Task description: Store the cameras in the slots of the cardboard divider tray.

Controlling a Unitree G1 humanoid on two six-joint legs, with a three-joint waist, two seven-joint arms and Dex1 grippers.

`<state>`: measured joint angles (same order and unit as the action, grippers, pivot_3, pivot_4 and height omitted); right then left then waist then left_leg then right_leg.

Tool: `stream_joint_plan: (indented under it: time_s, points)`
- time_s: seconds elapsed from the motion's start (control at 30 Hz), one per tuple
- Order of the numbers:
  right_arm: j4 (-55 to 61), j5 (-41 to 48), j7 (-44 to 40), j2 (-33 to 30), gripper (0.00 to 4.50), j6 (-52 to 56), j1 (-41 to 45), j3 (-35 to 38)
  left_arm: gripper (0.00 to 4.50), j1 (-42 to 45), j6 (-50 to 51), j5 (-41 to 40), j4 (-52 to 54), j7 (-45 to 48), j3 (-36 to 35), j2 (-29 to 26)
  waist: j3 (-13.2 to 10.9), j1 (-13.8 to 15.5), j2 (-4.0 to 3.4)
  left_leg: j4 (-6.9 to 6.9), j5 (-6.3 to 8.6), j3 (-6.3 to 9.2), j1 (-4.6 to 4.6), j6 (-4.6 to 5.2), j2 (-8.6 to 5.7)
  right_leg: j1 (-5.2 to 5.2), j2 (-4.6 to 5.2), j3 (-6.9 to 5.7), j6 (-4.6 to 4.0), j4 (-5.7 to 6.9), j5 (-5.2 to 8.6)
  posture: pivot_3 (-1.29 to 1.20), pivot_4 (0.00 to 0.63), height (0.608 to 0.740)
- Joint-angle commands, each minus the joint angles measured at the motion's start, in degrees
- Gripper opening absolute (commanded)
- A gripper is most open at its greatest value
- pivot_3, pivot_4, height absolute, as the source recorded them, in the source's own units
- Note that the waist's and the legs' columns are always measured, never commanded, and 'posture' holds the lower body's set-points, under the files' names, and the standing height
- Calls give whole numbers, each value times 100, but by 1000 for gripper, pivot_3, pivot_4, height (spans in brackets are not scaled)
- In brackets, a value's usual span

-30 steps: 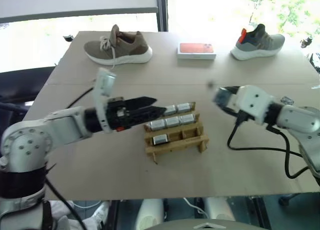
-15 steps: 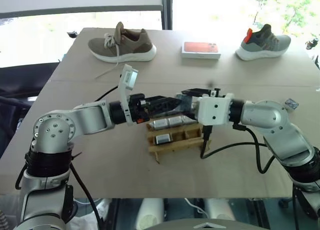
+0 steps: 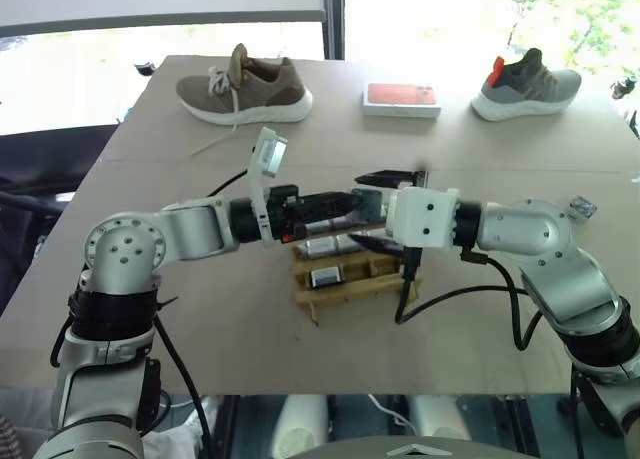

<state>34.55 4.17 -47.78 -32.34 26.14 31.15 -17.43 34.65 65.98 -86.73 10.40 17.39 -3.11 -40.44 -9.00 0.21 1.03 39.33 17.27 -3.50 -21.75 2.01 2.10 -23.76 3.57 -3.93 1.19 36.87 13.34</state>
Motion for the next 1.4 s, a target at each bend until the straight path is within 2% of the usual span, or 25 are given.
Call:
stream_joint_plan:
  time_s: [0.03,0.13,0.23,0.4,0.53,0.7,0.8,0.93,1.1,1.23,1.4]
  points:
    - [456,459,84,-285,4500,320,-862,1169,736,475,10,748,39,970,308,-159,1,70,1,0,0,1,-1,0,-2,1,0,-3,0,-3,0,0,150,740]
    - [766,1378,-438,-701,4500,467,-2151,2560,736,963,58,1573,-104,2029,922,-360,0,200,2,1,0,-7,-19,1,-30,6,5,-28,1,-17,0,0,150,740]
    - [1073,2224,-601,-791,4500,433,-2700,3525,736,1151,-172,2515,-155,3096,1606,-708,-3,140,-4,-5,1,-8,-8,2,-34,5,5,-11,2,-14,1,0,150,740]
    - [1467,2959,-420,-859,4500,507,-3102,4126,736,1445,-679,3879,-444,4393,2529,-930,-4,36,-7,-8,0,-11,15,0,3,6,-39,18,-1,-3,2,0,150,740]
    - [1589,3155,-237,-888,4500,447,-3217,4070,736,1705,-878,4747,-678,4903,3104,-800,-3,75,-6,-3,1,-10,10,2,5,3,-43,29,-2,-4,2,0,150,740]
    - [1403,3218,-298,-1065,4500,316,-3180,3999,736,1792,-1422,5537,-769,5327,3395,-677,-4,74,-5,3,11,-15,-5,18,1,-3,-39,31,-1,-14,1,0,150,740]
    - [1134,3189,-476,-1230,4500,187,-3109,3908,736,1888,-1378,5770,-849,5333,3387,-445,-3,73,-5,3,12,-16,-2,20,1,-3,-39,32,-2,-13,1,0,150,740]
    - [286,3213,-1144,-1595,4500,-116,-2716,3728,736,2221,-1365,6659,-472,5318,4016,-565,-3,79,-4,16,12,-9,-2,23,1,1,-40,35,-2,-6,1,0,150,740]
    - [-531,3069,-1634,-1783,4500,-530,-2102,3360,736,2573,-1224,6992,-414,5746,4375,-623,-1,59,-2,16,22,-13,8,42,3,6,-51,61,-2,-3,1,0,150,740]
    - [-748,2996,-1744,-1758,4500,-695,-1808,3143,736,2775,-666,7156,-303,5513,4478,-452,-1,61,-2,11,12,-14,6,24,5,0,-54,66,-2,-3,1,0,150,740]
    - [-673,2927,-1658,-1677,4500,-805,-1839,2965,736,2876,-255,7325,-162,5156,4442,-237,-1,79,-2,16,12,-12,2,24,4,1,-47,65,-1,-3,0,0,150,740]
